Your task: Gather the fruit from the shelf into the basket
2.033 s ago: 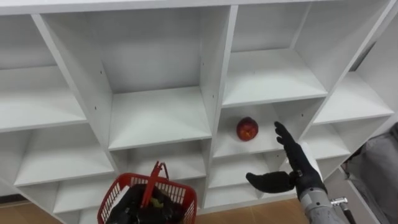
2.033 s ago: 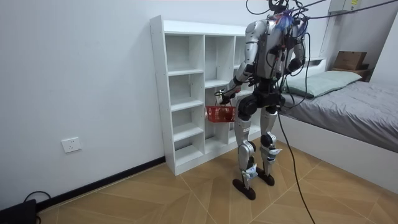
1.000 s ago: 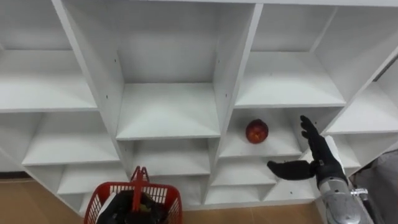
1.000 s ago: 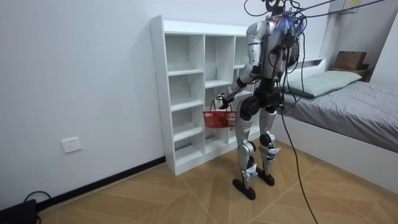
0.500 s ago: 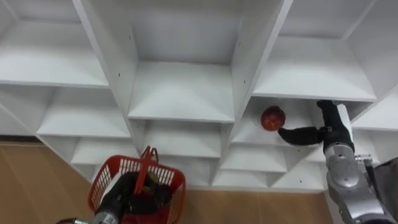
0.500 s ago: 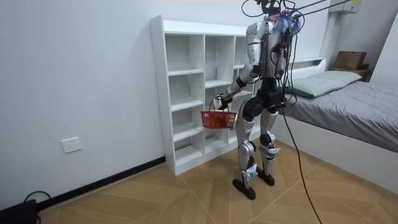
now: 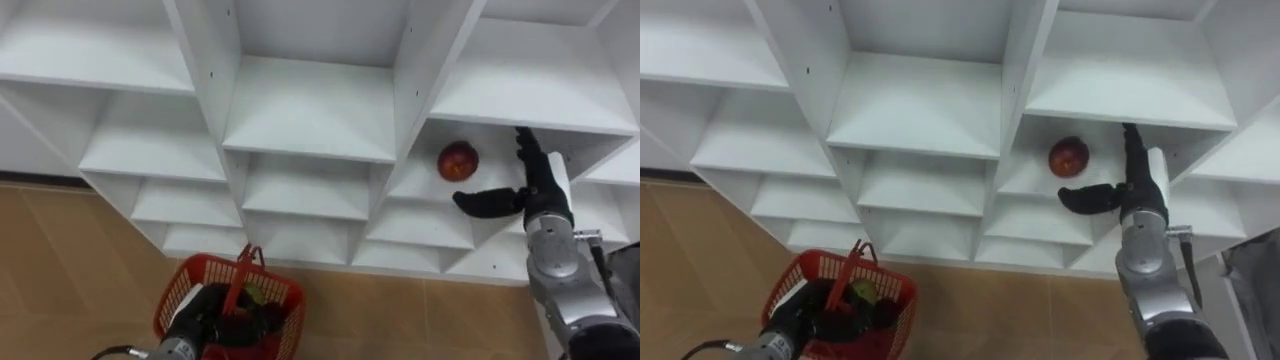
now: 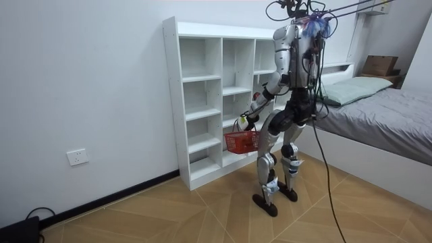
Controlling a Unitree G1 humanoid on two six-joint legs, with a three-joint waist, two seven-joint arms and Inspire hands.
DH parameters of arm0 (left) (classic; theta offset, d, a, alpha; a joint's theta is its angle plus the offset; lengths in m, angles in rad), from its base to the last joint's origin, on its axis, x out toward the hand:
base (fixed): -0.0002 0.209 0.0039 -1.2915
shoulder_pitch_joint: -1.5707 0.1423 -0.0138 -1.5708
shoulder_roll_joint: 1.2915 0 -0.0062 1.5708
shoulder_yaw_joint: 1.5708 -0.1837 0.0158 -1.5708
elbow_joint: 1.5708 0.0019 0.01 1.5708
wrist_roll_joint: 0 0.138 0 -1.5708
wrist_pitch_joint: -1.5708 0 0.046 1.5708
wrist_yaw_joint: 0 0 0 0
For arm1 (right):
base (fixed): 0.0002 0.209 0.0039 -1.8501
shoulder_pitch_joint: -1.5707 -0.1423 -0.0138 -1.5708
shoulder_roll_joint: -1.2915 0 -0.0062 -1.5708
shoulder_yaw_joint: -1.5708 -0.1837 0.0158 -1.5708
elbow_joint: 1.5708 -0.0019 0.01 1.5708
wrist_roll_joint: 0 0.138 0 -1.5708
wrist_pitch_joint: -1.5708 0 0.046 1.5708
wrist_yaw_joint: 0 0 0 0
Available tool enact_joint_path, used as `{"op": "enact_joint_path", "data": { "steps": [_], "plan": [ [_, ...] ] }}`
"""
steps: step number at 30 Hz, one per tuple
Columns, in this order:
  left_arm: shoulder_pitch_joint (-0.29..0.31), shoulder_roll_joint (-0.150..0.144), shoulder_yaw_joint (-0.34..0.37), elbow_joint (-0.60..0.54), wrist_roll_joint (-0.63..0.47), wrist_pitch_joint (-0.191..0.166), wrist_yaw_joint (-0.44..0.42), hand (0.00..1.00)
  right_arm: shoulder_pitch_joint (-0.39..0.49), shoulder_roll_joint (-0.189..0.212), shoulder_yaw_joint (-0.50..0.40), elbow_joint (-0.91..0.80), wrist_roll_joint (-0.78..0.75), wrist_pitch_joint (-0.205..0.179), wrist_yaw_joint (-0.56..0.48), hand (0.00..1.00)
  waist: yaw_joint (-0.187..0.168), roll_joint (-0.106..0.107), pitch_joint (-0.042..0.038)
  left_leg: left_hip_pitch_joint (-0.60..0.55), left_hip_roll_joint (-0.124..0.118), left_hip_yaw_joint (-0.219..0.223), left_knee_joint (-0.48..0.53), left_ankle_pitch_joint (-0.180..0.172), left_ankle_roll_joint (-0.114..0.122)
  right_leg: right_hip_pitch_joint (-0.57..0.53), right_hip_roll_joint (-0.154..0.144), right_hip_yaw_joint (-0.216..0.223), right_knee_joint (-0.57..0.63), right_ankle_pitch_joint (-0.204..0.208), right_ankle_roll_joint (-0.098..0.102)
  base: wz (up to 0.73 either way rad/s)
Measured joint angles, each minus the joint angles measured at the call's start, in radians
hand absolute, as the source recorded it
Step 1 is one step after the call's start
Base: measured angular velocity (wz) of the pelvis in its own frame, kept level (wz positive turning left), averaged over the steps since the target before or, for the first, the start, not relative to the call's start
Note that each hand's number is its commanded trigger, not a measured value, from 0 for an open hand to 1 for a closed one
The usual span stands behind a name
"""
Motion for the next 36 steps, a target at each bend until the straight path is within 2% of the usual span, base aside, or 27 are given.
{"op": "enact_joint_path", "data": {
  "steps": [5,15,18,36],
  "plan": [
    [-0.006,0.000,0.000,0.000,0.000,0.000,0.008,1.00,-0.002,0.000,-0.002,0.004,0.001,0.000,-0.005,0.00,0.003,0.006,-0.0004,-0.038,0.002,-0.006,0.050,-0.012,0.001,-0.033,-0.003,0.000,0.042,-0.008,-0.002,0.00],
    [-0.032,-0.005,-0.001,0.000,0.001,0.000,0.027,1.00,-0.035,-0.002,-0.002,0.008,-0.001,0.000,-0.038,0.00,0.035,0.018,-0.0047,-0.107,-0.003,0.006,0.086,-0.014,0.001,-0.121,-0.012,0.015,0.108,-0.018,-0.008,-0.03],
    [-0.033,-0.008,-0.001,0.000,0.001,0.000,0.028,1.00,-0.036,-0.002,-0.001,0.008,-0.003,0.000,-0.038,0.00,0.044,0.018,-0.0047,-0.109,-0.004,0.008,0.081,-0.014,0.000,-0.128,-0.014,0.018,0.112,-0.023,-0.009,0.00],
    [-0.036,-0.019,-0.002,0.000,0.001,0.000,0.045,1.00,-0.087,-0.002,-0.002,0.036,0.001,0.000,-0.081,0.00,0.044,0.016,-0.0037,-0.117,-0.004,0.011,0.058,-0.016,0.001,-0.137,-0.012,0.019,0.088,-0.024,-0.006,0.00]
  ]
}}
